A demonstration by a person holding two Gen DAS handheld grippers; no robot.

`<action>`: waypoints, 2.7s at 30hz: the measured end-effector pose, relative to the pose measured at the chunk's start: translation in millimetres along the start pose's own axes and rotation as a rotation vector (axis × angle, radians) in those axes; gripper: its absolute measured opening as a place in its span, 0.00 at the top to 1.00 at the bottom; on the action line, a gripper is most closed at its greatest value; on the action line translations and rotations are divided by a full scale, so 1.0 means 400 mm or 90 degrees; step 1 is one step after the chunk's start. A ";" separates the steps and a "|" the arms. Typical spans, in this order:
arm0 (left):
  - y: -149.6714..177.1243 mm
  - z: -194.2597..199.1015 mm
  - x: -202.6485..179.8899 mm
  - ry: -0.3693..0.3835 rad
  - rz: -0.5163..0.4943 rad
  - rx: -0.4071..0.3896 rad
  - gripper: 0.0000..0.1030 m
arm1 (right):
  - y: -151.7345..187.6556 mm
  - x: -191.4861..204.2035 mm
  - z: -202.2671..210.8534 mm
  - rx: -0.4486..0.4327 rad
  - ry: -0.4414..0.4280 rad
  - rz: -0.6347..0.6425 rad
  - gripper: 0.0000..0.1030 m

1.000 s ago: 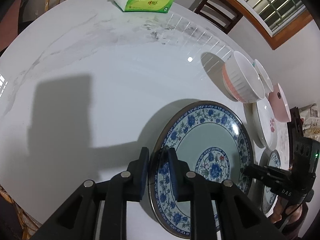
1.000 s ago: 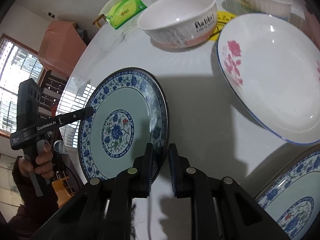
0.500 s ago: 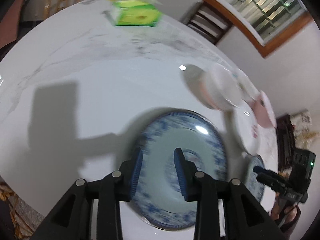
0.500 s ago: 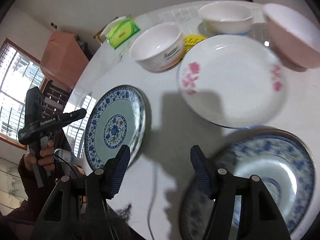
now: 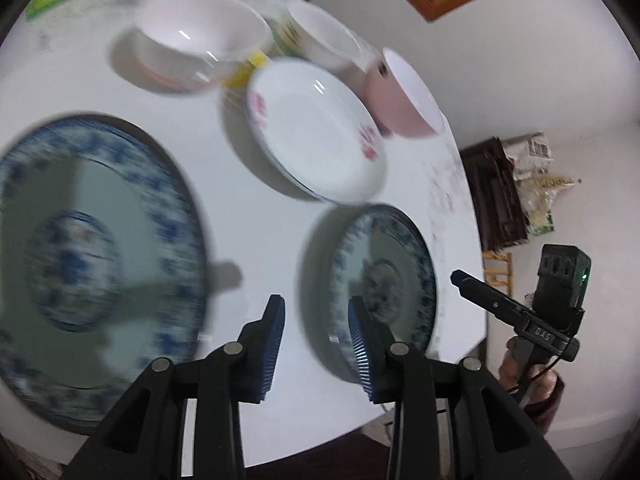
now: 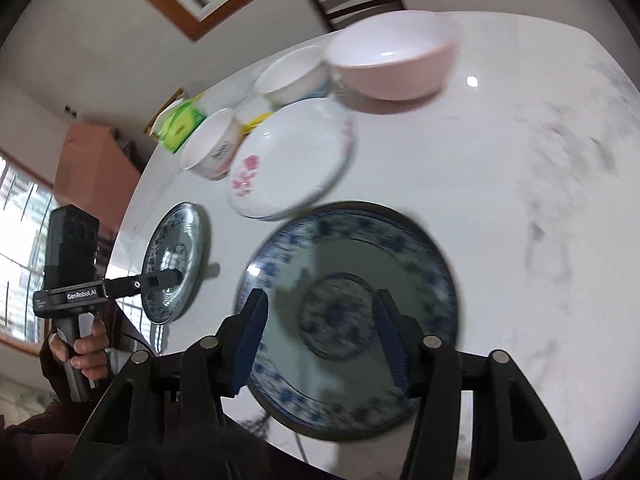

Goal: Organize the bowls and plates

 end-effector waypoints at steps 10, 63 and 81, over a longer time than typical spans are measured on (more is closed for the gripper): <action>-0.010 -0.079 -0.058 0.021 0.021 0.034 0.68 | 0.021 -0.171 0.029 -0.006 -0.004 -0.077 0.65; 0.004 -0.056 -0.020 -0.101 -0.043 0.013 0.85 | 0.027 -0.094 -0.020 0.002 -0.017 -0.046 0.87; 0.012 0.327 0.266 -0.205 0.062 -0.125 0.85 | -0.032 0.314 -0.227 0.070 -0.107 0.080 0.87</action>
Point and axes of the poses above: each gripper's, at about its wrist camera, not at the fingertips, and z roughly against the way its jaws point, x to its left, y to its underside, the point moved 9 cm from there along -z, roughly the way its jaws point, and after that the axes turned 8 degrees about -z, right-handed, at the moved point
